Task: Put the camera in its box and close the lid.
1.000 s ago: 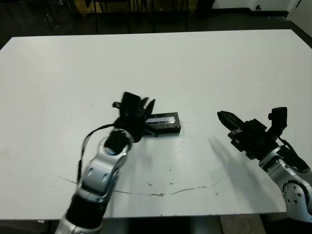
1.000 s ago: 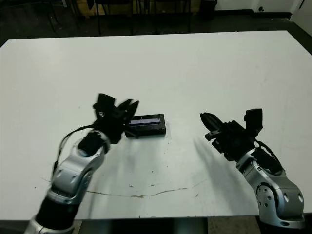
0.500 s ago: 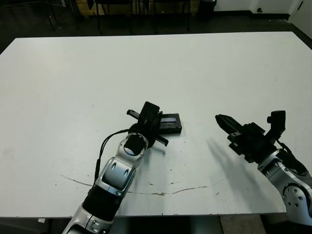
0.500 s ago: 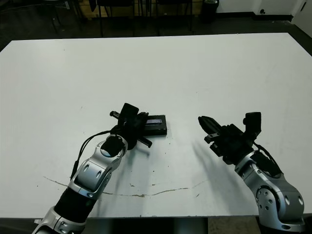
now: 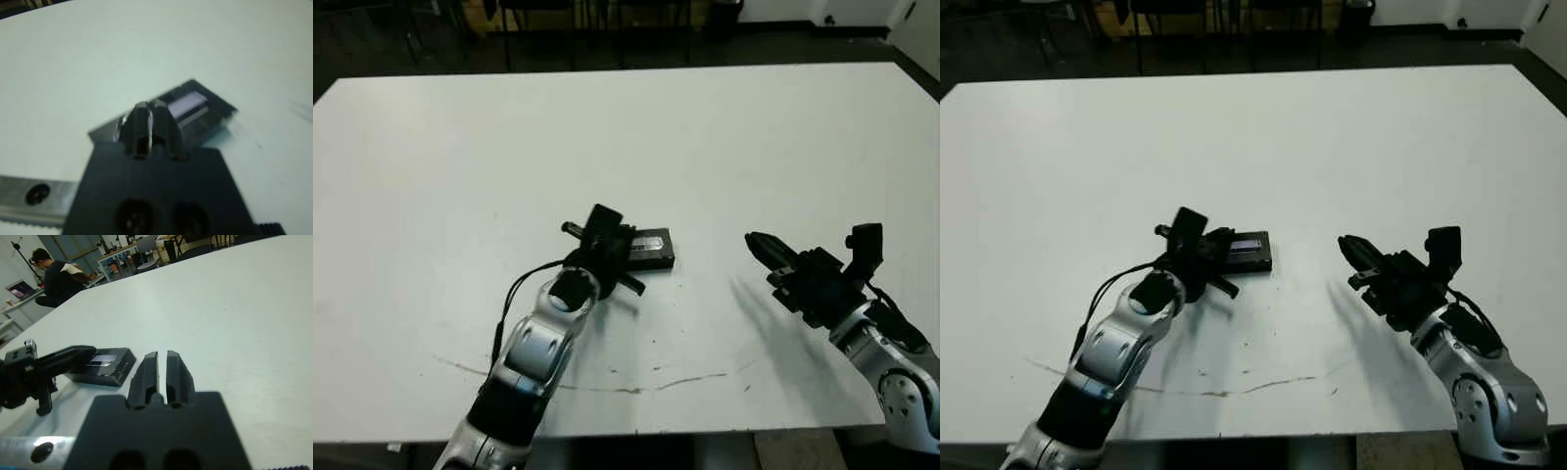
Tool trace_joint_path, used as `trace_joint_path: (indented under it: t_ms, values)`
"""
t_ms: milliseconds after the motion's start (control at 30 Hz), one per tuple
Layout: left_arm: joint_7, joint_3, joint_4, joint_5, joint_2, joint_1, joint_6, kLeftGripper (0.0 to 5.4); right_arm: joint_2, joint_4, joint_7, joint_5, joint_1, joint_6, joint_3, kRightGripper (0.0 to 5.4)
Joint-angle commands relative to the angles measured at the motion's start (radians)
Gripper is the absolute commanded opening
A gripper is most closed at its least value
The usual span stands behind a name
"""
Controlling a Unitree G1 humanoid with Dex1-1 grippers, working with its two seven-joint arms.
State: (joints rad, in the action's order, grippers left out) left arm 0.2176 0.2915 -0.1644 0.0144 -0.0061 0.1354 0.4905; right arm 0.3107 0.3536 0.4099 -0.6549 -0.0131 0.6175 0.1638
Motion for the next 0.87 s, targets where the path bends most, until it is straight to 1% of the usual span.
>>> trace_joint_path:
  t_ms: [33,167,233,267,300,400,433,467,533,633,700,867]
  values:
    - [0.043,-0.062,-0.102,-0.043,0.068,-0.068,0.015,0.03,-0.005,0.020,-0.037,-0.017,-0.016,0.042,0.013,0.00]
    - [0.068,-0.216,-0.174,-0.136,0.108,-0.104,-0.051,0.03,-0.040,0.060,-0.106,-0.017,-0.030,0.034,0.023,0.00]
    - [0.067,-0.303,-0.175,-0.175,0.122,-0.122,-0.118,0.03,-0.063,0.026,-0.132,0.018,-0.030,-0.007,0.020,0.00]
    - [0.064,-0.340,-0.165,-0.189,0.124,-0.130,-0.163,0.03,-0.077,-0.012,-0.123,0.037,-0.027,-0.049,0.019,0.00]
    - [0.053,-0.382,-0.153,-0.204,0.120,-0.138,-0.208,0.03,-0.093,-0.064,-0.098,0.066,-0.023,-0.123,0.013,0.00]
    - [0.004,-0.476,-0.106,-0.217,0.102,-0.161,-0.347,0.03,-0.136,-0.149,-0.117,0.225,-0.028,-0.351,-0.029,0.00]
    - [-0.019,-0.501,-0.091,-0.220,0.087,-0.169,-0.392,0.03,-0.149,-0.185,-0.112,0.265,-0.023,-0.432,-0.037,0.00]
    - [-0.040,-0.519,-0.078,-0.223,0.072,-0.177,-0.431,0.03,-0.157,-0.214,-0.107,0.295,-0.018,-0.493,-0.044,0.00]
    - [-0.076,-0.541,-0.058,-0.225,0.041,-0.198,-0.498,0.03,-0.166,-0.245,-0.116,0.345,-0.012,-0.560,-0.058,0.00]
    - [-0.102,-0.537,-0.042,-0.208,0.018,-0.233,-0.570,0.03,-0.180,-0.254,-0.146,0.395,-0.010,-0.585,-0.078,0.00]
    - [-0.113,-0.524,-0.039,-0.199,0.007,-0.250,-0.599,0.03,-0.187,-0.254,-0.147,0.395,-0.008,-0.580,-0.086,0.00]
    - [-0.125,-0.490,-0.042,-0.200,-0.010,-0.267,-0.618,0.03,-0.207,-0.278,-0.131,0.386,0.002,-0.605,-0.096,0.00]
